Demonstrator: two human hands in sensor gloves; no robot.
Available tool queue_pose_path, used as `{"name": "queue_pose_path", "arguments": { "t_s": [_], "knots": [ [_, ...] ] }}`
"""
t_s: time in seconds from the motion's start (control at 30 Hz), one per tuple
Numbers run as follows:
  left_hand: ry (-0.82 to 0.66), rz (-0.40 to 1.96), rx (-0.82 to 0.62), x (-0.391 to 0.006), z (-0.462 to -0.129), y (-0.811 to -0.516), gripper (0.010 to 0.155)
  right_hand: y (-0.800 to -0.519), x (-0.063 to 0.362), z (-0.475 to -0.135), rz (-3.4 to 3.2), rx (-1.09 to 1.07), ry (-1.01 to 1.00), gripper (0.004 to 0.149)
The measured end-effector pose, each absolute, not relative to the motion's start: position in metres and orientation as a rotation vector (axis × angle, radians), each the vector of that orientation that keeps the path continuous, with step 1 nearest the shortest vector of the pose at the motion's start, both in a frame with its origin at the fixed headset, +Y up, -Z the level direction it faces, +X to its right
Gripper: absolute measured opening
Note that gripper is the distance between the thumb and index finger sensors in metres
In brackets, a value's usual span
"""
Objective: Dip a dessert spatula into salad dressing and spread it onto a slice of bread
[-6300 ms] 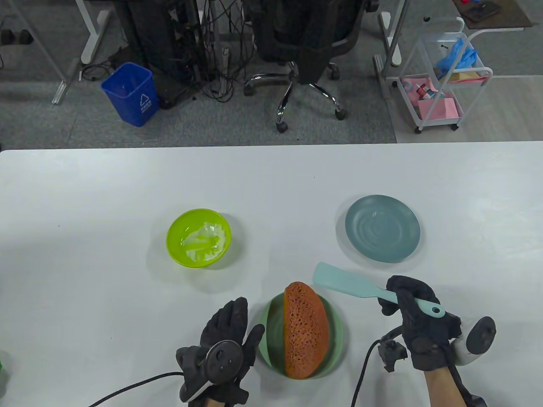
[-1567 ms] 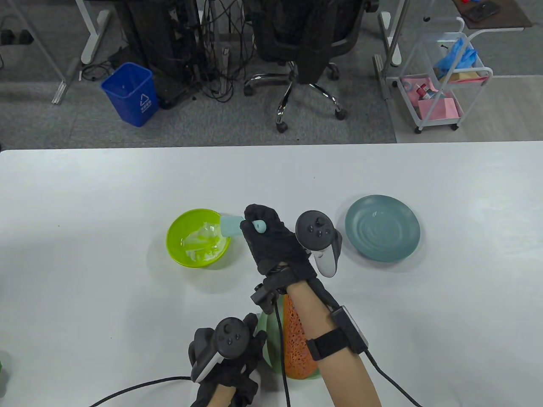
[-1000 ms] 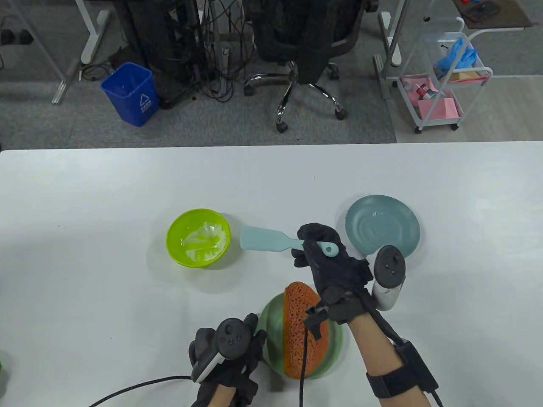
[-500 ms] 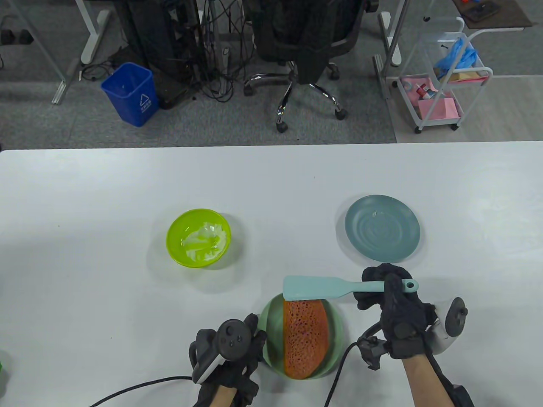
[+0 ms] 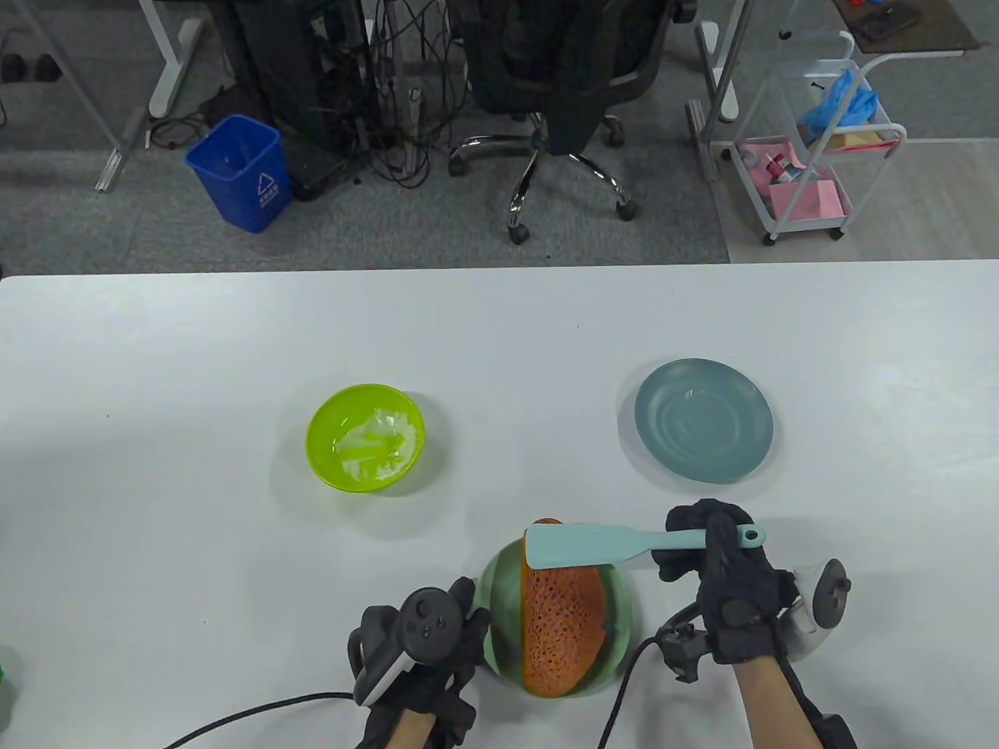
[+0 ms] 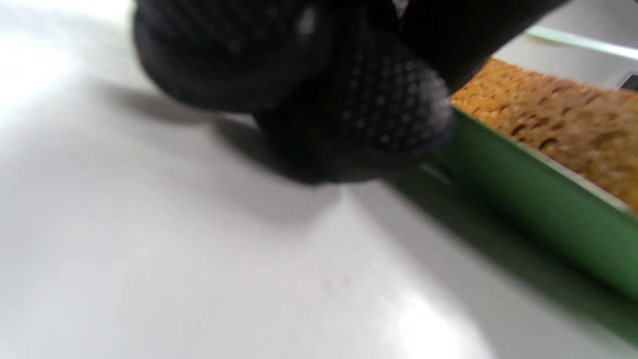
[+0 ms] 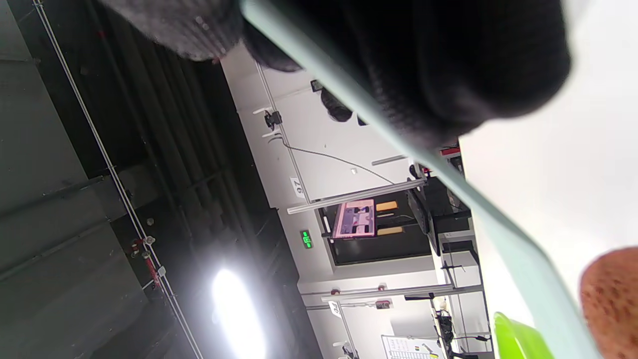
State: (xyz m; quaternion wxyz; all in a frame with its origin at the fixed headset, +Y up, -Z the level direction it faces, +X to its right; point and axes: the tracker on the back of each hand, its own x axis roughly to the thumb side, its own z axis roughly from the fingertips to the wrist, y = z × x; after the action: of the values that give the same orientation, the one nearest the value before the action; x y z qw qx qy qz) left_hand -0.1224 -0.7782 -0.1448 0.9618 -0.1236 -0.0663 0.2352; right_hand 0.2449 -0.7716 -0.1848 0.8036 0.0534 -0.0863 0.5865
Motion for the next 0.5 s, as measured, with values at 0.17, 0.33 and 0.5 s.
{"name": "queue_pose_path", "arguments": {
  "t_s": [0.17, 0.33, 0.5],
  "knots": [
    [-0.134, 0.473, -0.248, -0.1222, -0.1445, -0.7782, 0.056, -0.7734, 0.2446, -0.1831, 1.268, 0.11, -0.194, 0.042],
    [-0.133, 0.471, -0.247, -0.1221, -0.1444, -0.7782, 0.055, -0.7749, 0.2455, -0.1815, 1.279, 0.094, -0.187, 0.042],
    [-0.133, 0.471, -0.246, -0.1221, -0.1445, -0.7782, 0.055, -0.7758, 0.2453, -0.1804, 1.292, 0.076, -0.186, 0.041]
  ]
}}
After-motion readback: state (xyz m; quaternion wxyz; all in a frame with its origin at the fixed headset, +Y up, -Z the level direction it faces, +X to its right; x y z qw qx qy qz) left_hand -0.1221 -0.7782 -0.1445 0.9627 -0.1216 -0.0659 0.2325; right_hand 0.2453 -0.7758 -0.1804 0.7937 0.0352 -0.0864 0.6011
